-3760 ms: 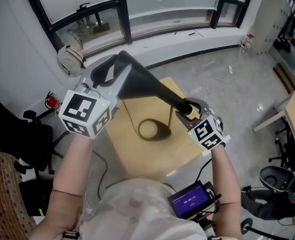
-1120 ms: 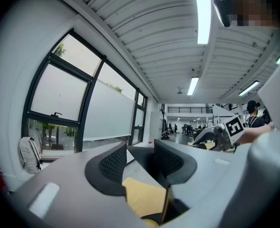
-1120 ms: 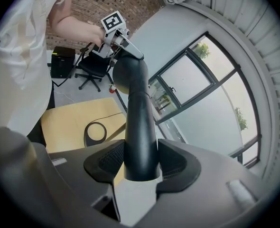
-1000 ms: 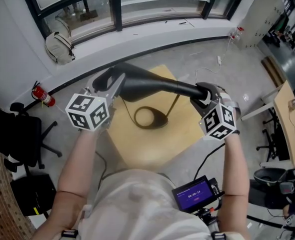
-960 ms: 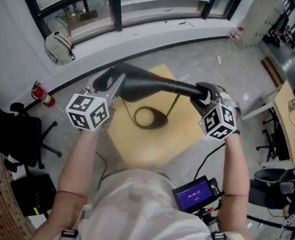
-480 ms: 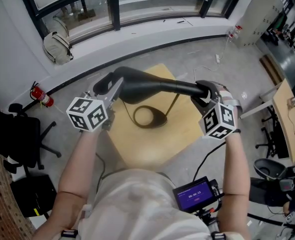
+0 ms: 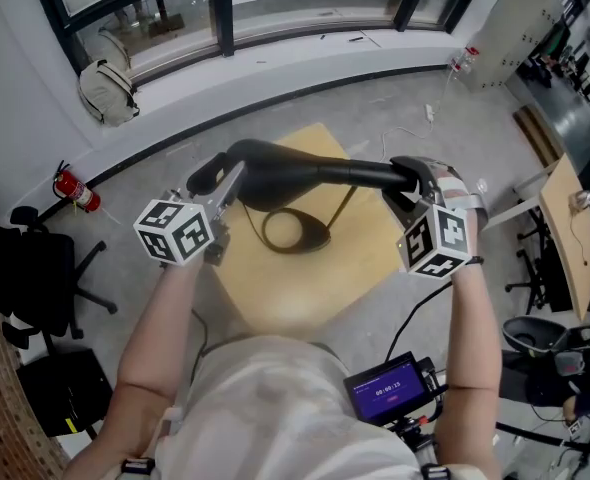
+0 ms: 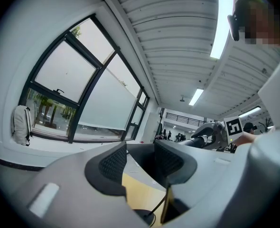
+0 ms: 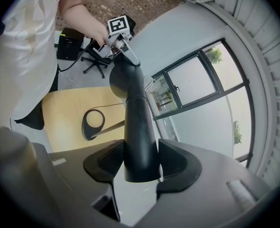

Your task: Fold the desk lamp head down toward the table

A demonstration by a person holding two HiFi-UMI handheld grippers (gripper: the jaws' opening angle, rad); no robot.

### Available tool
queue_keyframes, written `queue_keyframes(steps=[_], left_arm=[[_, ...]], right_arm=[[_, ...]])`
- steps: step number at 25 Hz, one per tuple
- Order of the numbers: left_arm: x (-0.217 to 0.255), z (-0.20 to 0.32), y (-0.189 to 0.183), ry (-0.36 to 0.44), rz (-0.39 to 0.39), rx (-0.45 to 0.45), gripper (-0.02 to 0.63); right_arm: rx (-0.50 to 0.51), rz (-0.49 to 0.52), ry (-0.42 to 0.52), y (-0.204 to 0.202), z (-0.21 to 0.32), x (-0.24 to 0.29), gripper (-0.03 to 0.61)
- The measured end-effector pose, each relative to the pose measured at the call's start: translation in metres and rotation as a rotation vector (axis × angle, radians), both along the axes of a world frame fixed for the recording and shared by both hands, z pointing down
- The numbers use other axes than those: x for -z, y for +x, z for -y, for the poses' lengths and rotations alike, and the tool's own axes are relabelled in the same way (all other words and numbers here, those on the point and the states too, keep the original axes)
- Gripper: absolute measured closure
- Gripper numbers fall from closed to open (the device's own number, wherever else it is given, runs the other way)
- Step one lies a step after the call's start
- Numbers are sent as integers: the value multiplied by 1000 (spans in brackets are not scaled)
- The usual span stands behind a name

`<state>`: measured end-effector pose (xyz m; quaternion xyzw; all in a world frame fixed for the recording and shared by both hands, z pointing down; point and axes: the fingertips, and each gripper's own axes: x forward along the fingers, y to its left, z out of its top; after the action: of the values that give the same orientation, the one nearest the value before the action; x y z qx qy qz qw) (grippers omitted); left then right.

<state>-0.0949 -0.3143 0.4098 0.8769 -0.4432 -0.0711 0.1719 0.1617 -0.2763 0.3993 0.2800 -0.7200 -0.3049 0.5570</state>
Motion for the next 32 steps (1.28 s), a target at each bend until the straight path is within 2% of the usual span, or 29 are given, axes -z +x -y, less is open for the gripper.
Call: queue_keyframes(steps=[14,32], left_arm=[[-34,-1,8,-85,-80,-48,430],[-63,-5,22,-138,-149,-105,430]], right_arm=[[9,-112,25,0,-1,7,341],[-5,-229,30,0,-7,13,336]])
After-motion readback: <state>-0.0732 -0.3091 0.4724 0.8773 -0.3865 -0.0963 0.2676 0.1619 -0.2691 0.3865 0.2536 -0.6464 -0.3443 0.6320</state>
